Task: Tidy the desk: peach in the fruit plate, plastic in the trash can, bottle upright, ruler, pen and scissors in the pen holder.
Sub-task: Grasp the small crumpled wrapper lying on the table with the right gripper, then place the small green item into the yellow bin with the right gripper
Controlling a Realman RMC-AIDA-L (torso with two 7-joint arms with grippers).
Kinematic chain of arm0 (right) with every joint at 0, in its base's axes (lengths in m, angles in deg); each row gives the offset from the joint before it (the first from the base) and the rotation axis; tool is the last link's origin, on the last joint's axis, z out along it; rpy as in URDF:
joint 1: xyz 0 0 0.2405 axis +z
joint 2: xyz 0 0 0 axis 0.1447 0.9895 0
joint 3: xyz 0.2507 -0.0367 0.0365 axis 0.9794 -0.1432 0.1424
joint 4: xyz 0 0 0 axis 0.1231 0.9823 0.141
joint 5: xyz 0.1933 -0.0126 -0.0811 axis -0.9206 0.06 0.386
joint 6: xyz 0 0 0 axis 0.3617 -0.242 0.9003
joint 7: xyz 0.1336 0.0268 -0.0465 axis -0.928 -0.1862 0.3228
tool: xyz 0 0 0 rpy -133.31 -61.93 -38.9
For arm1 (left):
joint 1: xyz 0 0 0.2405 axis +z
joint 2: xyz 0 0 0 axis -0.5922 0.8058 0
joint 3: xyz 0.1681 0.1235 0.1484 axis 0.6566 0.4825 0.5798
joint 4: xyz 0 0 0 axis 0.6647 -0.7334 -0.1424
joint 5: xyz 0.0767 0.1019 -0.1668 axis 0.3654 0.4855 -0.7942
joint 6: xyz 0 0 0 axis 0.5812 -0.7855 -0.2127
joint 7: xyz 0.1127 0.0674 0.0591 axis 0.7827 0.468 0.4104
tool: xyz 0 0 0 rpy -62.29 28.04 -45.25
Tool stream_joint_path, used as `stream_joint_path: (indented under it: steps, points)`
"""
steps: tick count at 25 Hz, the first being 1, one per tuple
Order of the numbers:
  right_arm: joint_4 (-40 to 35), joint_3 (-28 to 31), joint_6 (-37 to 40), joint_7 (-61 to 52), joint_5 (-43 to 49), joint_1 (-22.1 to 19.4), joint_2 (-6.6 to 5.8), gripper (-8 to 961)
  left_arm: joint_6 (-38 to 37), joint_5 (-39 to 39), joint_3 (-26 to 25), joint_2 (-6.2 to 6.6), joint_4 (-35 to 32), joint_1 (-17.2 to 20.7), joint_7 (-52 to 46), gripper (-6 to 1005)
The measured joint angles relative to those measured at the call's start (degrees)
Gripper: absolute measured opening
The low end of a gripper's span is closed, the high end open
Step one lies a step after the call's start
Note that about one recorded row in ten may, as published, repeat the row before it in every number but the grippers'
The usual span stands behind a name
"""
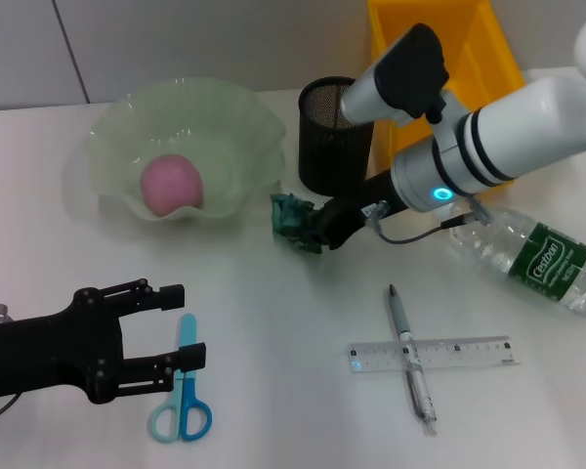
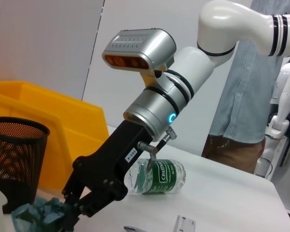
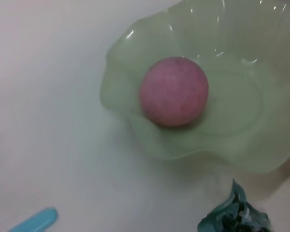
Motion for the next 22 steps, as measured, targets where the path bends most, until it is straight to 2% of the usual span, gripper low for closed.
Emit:
stream_joint_path:
  steps: [5, 7, 10, 12, 14, 16, 17, 18, 21, 22]
  points:
    - [-4.9, 1.0, 3.4, 0.0, -0.1, -3.4, -0.23, 116, 0.0, 0.0, 0.0, 0.00, 0.0, 0.0, -0.1, 799]
    - [-10.3, 4.0, 7.9, 0.0, 0.0, -6.4, -0.27, 102, -0.1, 0.0, 0.0, 0.05, 0.0, 0.0, -0.2, 799]
    - [-13.7, 6.5, 11.4, 0.0, 0.0, -8.2, -0.39, 81, -0.1, 0.0, 0.0, 0.06, 0.0, 0.0, -0.2, 799]
    - [-18.8, 11.6, 17.7, 0.0, -0.1, -10.9, -0.49, 65, -0.2, 0.0, 0.0, 0.07, 0.0, 0.1, -0.2, 799]
    - [-20.0, 13.4, 19.6, 0.1, -0.1, -11.6, -0.46, 48, -0.2, 0.0, 0.0, 0.07, 0.0, 0.1, -0.2, 799]
    - [-22.2, 18.0, 23.3, 0.8, -0.4, -12.7, -0.38, 37, -0.2, 0.0, 0.0, 0.08, 0.0, 0.1, -0.1, 799]
    - [-23.2, 23.0, 26.5, 2.3, -1.8, -13.5, -0.45, 33, -0.2, 0.0, 0.1, 0.09, 0.0, 0.1, -0.1, 799]
    - [-23.2, 23.0, 26.5, 2.3, -1.8, -13.5, -0.45, 30, -0.2, 0.0, 0.1, 0.09, 0.0, 0.1, -0.1, 799]
    - [-22.9, 30.5, 29.4, 5.1, -6.1, -14.5, -1.11, 20, -0.3, 0.0, 0.3, 0.09, 0.0, 0.1, -0.1, 799]
    - [-21.4, 34.1, 30.0, 7.2, -9.9, -15.2, -1.90, 20, -0.4, 0.0, 0.4, 0.09, 0.0, 0.1, -0.2, 799]
